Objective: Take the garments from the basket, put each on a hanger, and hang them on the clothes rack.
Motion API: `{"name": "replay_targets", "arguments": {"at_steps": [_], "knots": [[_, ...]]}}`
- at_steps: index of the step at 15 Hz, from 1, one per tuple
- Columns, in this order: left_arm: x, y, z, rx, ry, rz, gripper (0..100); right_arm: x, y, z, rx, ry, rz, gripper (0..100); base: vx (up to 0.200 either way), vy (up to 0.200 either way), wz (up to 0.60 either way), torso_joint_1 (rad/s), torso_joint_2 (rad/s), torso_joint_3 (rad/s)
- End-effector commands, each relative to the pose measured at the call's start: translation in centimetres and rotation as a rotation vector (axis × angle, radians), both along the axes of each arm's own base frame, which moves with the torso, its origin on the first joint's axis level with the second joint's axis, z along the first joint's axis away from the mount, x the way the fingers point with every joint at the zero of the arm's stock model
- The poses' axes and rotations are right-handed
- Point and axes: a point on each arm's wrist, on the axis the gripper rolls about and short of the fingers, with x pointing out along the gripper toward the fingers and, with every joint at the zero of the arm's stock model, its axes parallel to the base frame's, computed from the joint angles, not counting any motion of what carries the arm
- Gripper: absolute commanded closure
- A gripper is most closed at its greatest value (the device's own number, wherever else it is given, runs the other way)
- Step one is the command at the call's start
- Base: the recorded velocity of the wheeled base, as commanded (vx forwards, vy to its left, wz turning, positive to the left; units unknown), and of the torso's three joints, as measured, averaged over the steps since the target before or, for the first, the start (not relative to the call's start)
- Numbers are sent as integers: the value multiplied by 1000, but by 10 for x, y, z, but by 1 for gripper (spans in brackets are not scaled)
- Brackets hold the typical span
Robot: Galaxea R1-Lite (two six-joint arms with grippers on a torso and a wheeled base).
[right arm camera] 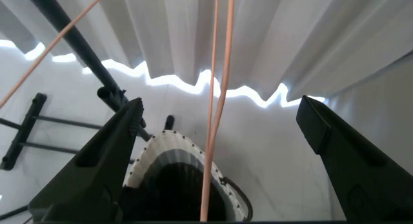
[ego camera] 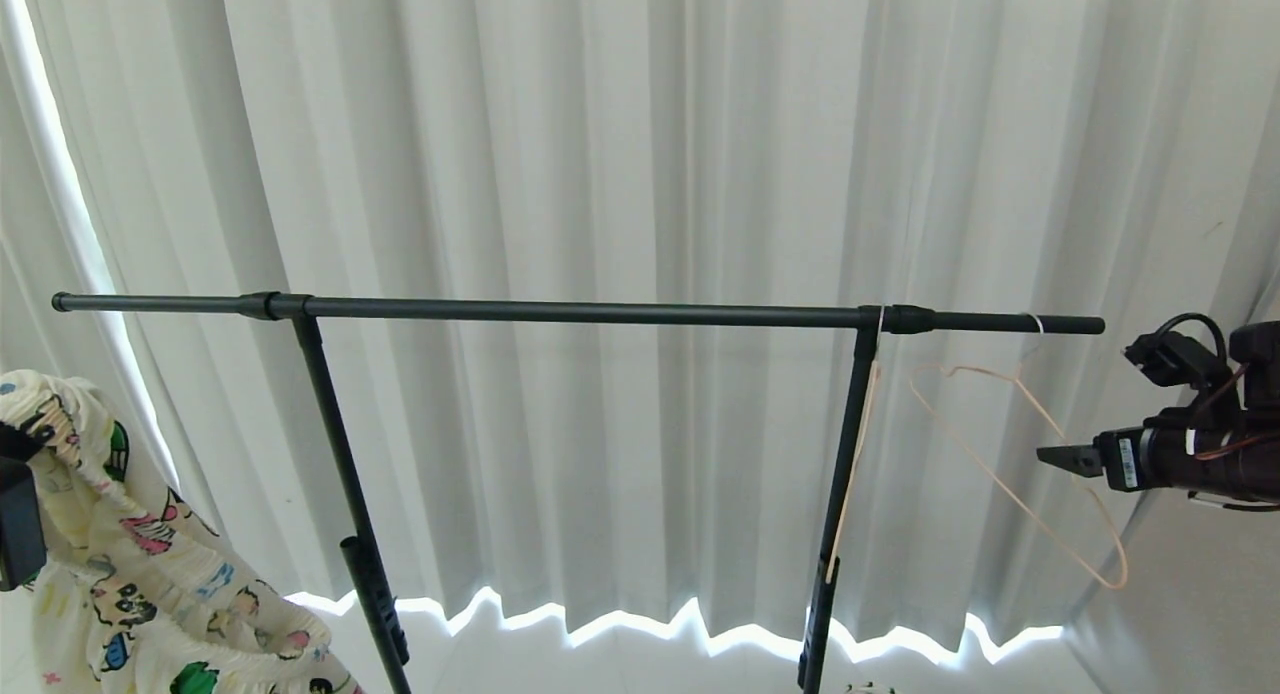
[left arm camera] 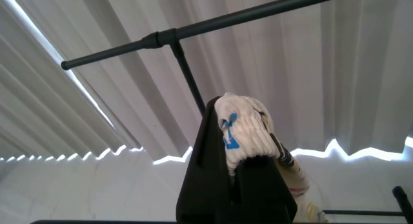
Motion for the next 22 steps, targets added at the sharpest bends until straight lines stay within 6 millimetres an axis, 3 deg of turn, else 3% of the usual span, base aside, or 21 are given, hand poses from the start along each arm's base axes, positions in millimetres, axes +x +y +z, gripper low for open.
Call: {"name": "replay_targets", "arguments": {"at_steps": [1, 4, 7, 17, 18, 22], "knots": [[1, 0, 0, 0, 2, 3, 100, 19, -8, -21, 21, 56, 8, 0, 0, 0, 0, 0, 0, 0], [-2, 1, -3, 2, 3, 9, 100, 42, -13, -33, 35, 70, 13, 0, 0, 0, 0, 0, 0, 0], [-5, 3, -5, 7, 2, 27, 100, 51, -16, -40, 62, 72, 35, 0, 0, 0, 0, 0, 0, 0], [-5, 3, -4, 16, -2, 29, 100, 54, -17, -50, 76, 100, 43, 0, 0, 0, 0, 0, 0, 0], [-5, 3, -4, 16, -2, 29, 100, 55, -16, -50, 75, 97, 44, 100, 0, 0, 0, 0, 0, 0], [-6, 3, -4, 15, -5, 29, 100, 56, -17, -48, 74, 89, 43, 100, 0, 0, 0, 0, 0, 0]]}}
